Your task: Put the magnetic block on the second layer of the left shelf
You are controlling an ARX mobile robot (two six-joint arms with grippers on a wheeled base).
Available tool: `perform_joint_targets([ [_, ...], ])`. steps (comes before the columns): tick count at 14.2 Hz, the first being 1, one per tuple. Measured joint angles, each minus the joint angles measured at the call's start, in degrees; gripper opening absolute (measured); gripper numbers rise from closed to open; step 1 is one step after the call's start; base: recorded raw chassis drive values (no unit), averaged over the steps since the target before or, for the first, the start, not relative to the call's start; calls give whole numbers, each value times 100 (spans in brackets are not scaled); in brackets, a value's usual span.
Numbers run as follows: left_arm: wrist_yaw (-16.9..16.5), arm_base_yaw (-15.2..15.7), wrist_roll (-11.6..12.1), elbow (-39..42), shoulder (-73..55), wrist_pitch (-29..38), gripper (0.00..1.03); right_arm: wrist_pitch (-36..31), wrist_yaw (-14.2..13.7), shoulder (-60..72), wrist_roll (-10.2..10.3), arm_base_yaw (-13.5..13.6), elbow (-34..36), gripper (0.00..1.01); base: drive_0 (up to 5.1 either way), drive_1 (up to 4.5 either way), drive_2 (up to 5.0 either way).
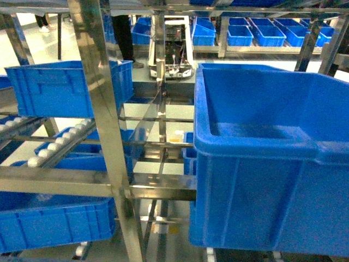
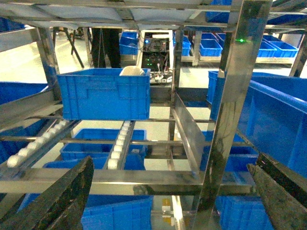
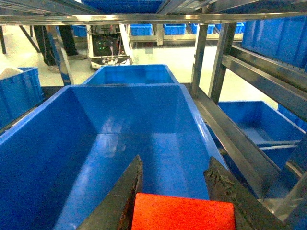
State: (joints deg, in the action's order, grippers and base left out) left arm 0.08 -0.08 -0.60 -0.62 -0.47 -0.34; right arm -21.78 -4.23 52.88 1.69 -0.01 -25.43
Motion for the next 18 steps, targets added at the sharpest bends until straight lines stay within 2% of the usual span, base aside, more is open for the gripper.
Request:
perform_joint_targets([
  [3, 4, 0, 0, 0, 0, 13, 98, 17, 0, -11, 0, 0, 2, 34, 0, 338, -337],
  [9, -2, 2, 2, 0, 0, 0, 98, 15, 0, 24, 2, 0, 2, 34, 0, 0, 0],
  [10, -4, 2, 2, 0, 0, 4, 98, 87, 22, 24, 52, 7, 2, 34, 0, 0, 0],
  [12, -4, 2, 2, 0, 0, 4, 98, 186, 39, 184, 332, 153, 0, 34, 0, 0, 0],
  [14, -2, 2, 2, 0, -2, 11, 98, -59, 61, 778, 721, 511, 0, 34, 0, 0, 0],
  [16, -2, 2, 2, 0, -2, 11, 98, -476, -17, 1447, 833, 732, -107, 34, 0, 0, 0],
  [18, -2, 0, 2, 0, -2, 11, 98, -761, -98, 2562, 914, 872, -702, 34, 0, 0, 0],
])
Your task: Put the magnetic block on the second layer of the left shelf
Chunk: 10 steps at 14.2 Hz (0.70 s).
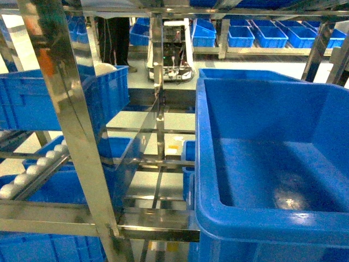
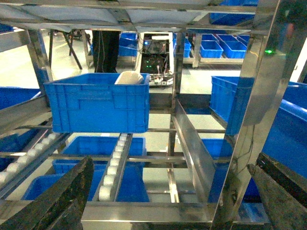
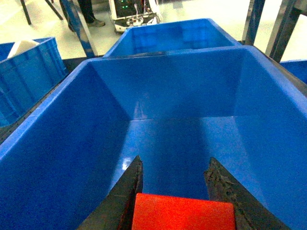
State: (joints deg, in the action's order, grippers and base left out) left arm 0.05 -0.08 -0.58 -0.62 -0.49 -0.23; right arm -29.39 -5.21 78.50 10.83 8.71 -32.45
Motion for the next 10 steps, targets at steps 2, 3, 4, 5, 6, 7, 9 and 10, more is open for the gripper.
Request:
perform_joint_targets([
  [2, 0, 2, -2, 0, 2, -2, 98, 258, 74, 1891, 192, 232, -1360, 34, 0, 0, 0],
  [3, 0, 2, 0, 0, 0, 0, 98, 284, 28, 2328, 256, 302, -1670, 34, 0, 0, 0],
  [4, 0, 0, 0, 0, 2, -2, 98, 254, -74, 2732, 315, 363, -1956, 34, 0, 0, 0],
  [5, 0, 0, 0, 0, 2, -2, 98, 232, -195, 3038, 369, 409, -2181, 34, 0, 0, 0],
  [6, 0, 2, -2, 0, 0, -2, 98, 160, -297, 3270, 417, 439, -2323, 34, 0, 0, 0],
  [7, 0, 2, -2, 0, 2, 0, 98, 94, -411, 3370, 442, 468, -2352, 46, 0, 0, 0],
  [9, 0, 0, -2, 0, 2, 0, 98, -184, -566, 3257, 459, 522, -2262, 70, 0, 0, 0],
  [10, 0, 2, -2, 0, 0, -2, 98, -358, -697, 3058, 393, 540, -2072, 82, 0, 0, 0],
])
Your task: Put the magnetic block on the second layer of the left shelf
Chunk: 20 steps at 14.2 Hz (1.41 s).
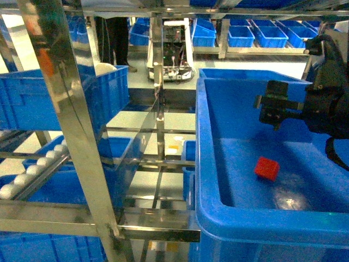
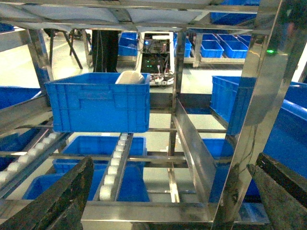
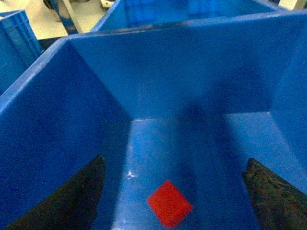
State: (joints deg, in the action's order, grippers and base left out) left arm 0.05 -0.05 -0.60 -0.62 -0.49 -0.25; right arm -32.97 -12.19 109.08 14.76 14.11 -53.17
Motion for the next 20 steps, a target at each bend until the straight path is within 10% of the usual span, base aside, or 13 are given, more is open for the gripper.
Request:
perform_joint_targets([
  [2, 0, 0, 2, 0, 0, 0, 98, -402, -313, -595, -343, 61, 619, 100, 0, 0, 0],
  [6, 0, 0, 2, 0, 0, 2, 98, -254, -1158, -2771, -1241, 96, 2068, 98, 0, 0, 0],
  [12, 0, 0, 2, 0, 0, 2, 98, 505, -1606, -5110, -1587, 199, 2581, 98, 0, 0, 0],
  [15, 0, 0, 0, 0, 2, 2, 98, -46, 116, -5783, -1563, -365, 3491, 61, 0, 0, 0],
  [20, -2, 0, 2, 0, 2, 2, 98, 68, 629, -6789, -1539, -857, 4435, 2, 0, 0, 0],
])
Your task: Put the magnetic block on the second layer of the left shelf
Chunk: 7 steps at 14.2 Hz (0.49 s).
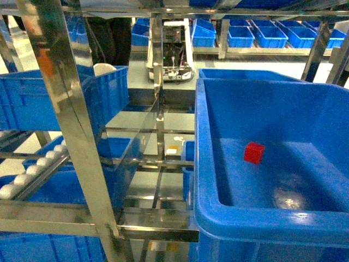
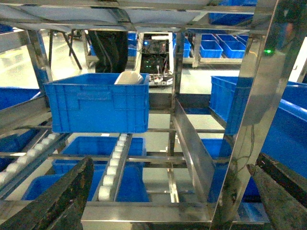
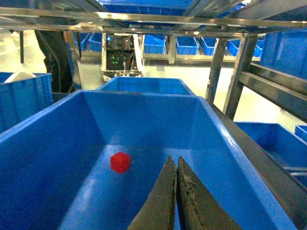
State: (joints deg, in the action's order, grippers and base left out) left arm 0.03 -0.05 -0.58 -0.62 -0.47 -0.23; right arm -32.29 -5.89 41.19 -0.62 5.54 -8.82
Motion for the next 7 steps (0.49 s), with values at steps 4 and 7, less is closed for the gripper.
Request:
perform_joint_targets([
  [4, 0, 0, -2, 0, -2, 0, 98, 435, 575, -844, 15, -581, 424, 2, 0, 0, 0],
  [7, 2, 0, -2, 0, -2, 0, 98, 866, 577, -1469, 17, -555, 610, 2, 0, 0, 0],
])
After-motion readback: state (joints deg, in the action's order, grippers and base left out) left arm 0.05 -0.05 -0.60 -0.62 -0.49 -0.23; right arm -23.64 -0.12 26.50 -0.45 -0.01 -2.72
